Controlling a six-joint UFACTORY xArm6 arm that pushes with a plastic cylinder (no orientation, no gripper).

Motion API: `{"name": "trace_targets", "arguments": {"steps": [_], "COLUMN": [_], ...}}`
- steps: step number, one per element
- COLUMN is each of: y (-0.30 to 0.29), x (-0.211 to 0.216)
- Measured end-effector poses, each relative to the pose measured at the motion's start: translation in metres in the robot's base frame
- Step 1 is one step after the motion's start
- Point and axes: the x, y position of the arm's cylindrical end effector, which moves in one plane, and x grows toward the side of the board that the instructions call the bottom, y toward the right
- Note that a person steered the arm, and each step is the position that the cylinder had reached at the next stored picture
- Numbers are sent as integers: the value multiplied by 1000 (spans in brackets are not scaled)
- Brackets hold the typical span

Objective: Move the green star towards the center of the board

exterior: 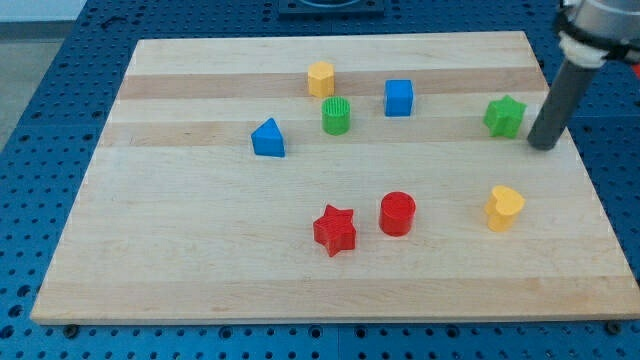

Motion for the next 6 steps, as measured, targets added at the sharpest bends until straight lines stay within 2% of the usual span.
{"name": "trace_targets", "arguments": {"steps": [1, 2, 3, 4, 5, 6], "y": [-9, -43, -78, -76, -109, -144], "x": [-38, -23, 17, 64, 65, 21]}}
